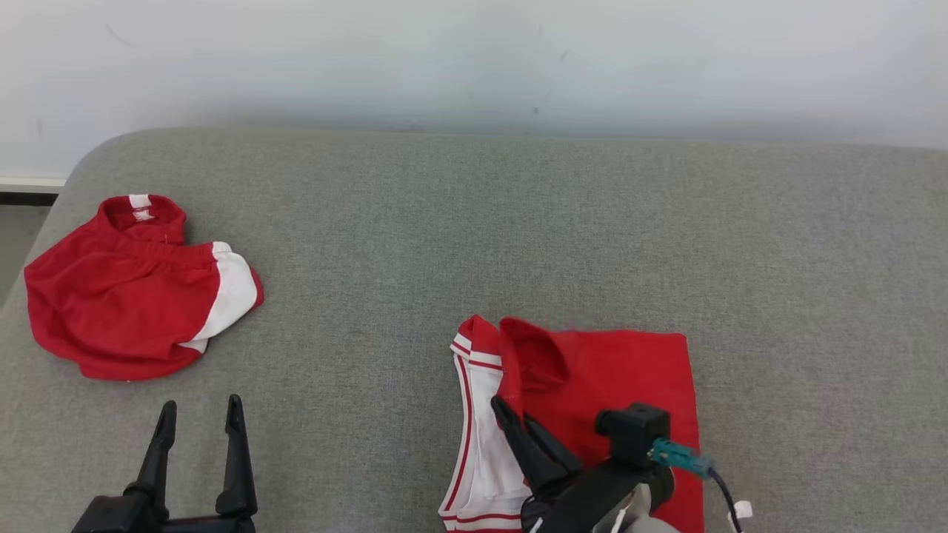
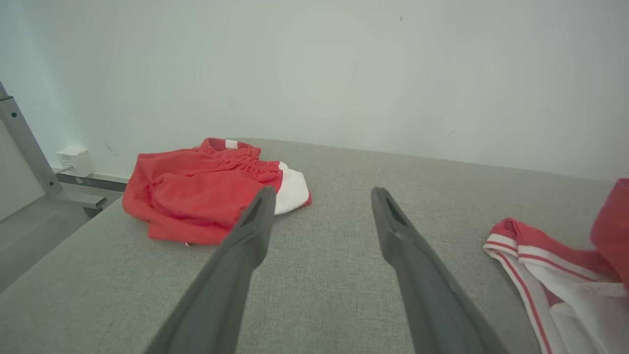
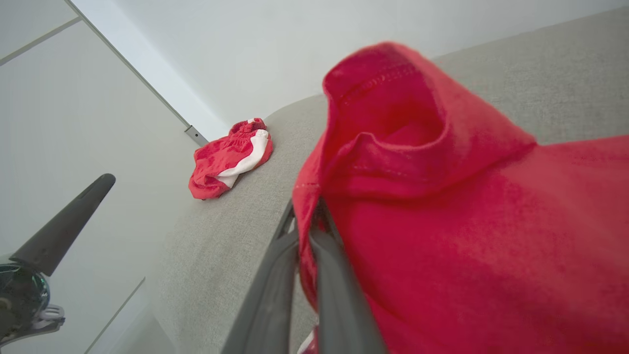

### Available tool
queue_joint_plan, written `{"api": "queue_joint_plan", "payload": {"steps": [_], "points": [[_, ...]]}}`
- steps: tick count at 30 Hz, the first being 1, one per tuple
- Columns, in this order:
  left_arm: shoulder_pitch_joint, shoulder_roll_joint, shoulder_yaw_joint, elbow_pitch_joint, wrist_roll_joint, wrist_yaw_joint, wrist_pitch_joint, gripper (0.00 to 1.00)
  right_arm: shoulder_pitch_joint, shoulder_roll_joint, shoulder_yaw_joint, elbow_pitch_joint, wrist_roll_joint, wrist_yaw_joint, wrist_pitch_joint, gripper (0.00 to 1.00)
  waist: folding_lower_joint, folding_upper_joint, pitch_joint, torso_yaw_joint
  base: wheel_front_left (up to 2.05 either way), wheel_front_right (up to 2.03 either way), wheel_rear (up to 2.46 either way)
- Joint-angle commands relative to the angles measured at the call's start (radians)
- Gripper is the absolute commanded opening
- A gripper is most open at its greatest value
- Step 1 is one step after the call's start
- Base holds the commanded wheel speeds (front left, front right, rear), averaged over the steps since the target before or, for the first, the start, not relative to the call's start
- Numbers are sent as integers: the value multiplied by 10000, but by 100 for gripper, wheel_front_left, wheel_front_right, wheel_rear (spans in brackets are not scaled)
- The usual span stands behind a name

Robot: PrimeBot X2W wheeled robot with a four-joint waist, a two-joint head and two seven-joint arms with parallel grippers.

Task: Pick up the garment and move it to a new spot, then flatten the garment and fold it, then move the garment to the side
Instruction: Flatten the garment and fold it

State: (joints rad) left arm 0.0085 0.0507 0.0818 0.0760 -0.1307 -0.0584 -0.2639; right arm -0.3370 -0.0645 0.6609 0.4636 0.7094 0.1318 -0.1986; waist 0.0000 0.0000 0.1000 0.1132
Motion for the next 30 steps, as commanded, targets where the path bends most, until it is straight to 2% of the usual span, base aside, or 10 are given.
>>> {"api": "queue_joint_plan", "payload": {"steps": [1,2,3,4,9,14,22,30], "points": [[-46,-3,-15,35,-76,35,-4,100,-60,32,112,270,120,-25,9,0,0,0,-34,32,0,0,0],[-46,-2,-21,55,-80,33,-4,100,-118,67,197,390,174,-25,-47,31,0,0,-47,40,0,0,0],[-49,-3,-28,71,-85,31,-4,100,-172,96,264,491,210,-25,-105,47,0,0,-60,43,0,0,0],[-52,-3,-45,87,-95,39,-4,100,-182,113,331,588,266,-25,-158,100,0,0,-73,38,0,0,0],[-2,-4,-43,111,-144,72,-4,100,-353,74,317,624,296,-25,-471,100,0,0,-129,-64,0,0,0],[81,-2,-15,135,-115,34,-4,100,-316,-464,-314,205,2,-25,-659,100,0,0,-243,-288,0,0,0],[59,-4,28,38,62,-64,-4,100,784,-1127,-2912,-1699,-1315,-25,-673,100,0,0,-385,-629,0,0,0],[181,-1,146,-77,223,-94,-4,100,2277,-1181,-4911,-3021,-2725,-25,-674,100,0,0,-675,-942,0,0,0]]}}
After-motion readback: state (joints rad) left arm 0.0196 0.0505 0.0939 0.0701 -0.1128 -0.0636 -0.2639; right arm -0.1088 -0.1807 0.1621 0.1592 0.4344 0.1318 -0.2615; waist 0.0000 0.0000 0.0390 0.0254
